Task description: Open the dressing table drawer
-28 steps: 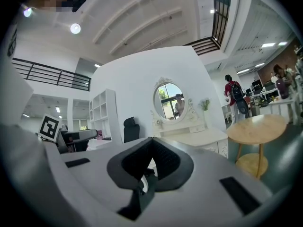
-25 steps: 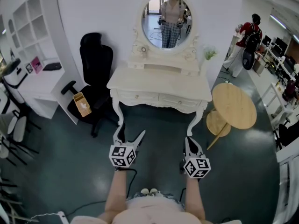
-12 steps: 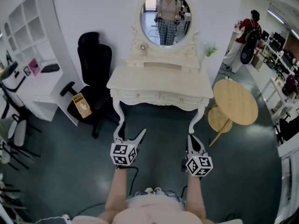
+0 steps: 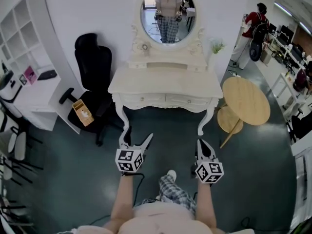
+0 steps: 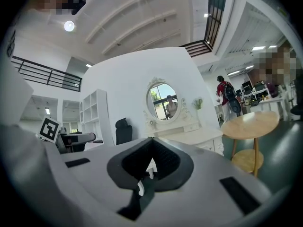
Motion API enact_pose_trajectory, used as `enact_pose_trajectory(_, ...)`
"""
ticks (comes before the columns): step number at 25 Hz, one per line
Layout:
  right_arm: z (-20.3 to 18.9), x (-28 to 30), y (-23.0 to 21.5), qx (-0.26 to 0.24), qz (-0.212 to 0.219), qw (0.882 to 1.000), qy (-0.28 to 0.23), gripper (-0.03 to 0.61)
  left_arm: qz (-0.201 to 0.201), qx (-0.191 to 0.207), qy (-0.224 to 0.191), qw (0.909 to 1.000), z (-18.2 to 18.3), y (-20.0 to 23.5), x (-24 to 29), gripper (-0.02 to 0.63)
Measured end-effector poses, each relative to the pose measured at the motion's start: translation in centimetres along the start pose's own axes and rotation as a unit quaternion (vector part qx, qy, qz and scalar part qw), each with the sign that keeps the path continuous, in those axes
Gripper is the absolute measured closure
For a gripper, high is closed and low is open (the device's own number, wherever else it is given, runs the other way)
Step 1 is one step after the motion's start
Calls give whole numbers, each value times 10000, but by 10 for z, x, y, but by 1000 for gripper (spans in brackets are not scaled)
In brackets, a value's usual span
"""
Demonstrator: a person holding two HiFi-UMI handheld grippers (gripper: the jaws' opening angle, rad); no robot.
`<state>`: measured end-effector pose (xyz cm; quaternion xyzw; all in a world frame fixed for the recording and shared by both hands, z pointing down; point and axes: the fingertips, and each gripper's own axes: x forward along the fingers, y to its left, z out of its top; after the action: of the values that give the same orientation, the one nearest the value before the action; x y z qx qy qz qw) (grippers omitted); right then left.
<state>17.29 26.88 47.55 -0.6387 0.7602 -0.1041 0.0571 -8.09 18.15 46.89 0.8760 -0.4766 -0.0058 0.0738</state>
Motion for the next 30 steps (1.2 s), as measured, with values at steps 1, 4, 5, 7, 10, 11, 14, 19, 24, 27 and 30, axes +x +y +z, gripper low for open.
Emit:
enact_pose_trajectory(1, 1, 4, -3, 7, -23, 10000, -11, 565, -4, -16, -6, 10000, 1, 3, 5, 187)
enact_pose_trajectory(4, 4, 21, -14, 14, -69, 10000, -51, 565, -33, -33, 20, 10000, -1, 10, 21, 187)
enact_pose_trajectory(5, 5, 29, -17, 24, -74, 10000, -62, 565, -40, -27, 42, 10000, -2, 12, 28, 187)
enact_pose_trajectory(7, 8, 46, -23, 27, -52, 10000, -64, 565, -38, -17, 92, 9999, -4, 19, 42, 187)
enact_pose_trajectory(10, 7, 76, -28, -26, 47, 10000, -19, 565, 33, 1, 100, 9999, -5, 33, 64, 187)
enact_pose_trajectory(11, 6, 89, -31, -43, 76, 10000, -5, 565, 64, -2, 82, 9999, -6, 39, 74, 187)
enact_pose_trajectory(14, 5, 140, -47, -117, 160, 9998, 53, 565, 203, 20, 76, 9998, -9, 62, 115, 189)
enact_pose_trajectory(19, 20, 250, -73, -200, 378, 9990, 89, 565, 384, 65, 145, 9991, -7, 104, 205, 189)
enact_pose_trajectory(24, 47, 357, -104, -262, 532, 9981, 142, 565, 547, 60, 73, 9985, 16, 139, 308, 189)
enact_pose_trajectory(27, 57, 414, -124, -246, 561, 9980, 184, 565, 579, 67, 105, 9982, 25, 158, 363, 189)
enact_pose_trajectory(30, 64, 470, -134, -178, 618, 9975, 283, 565, 652, 43, 186, 9977, 32, 182, 406, 189)
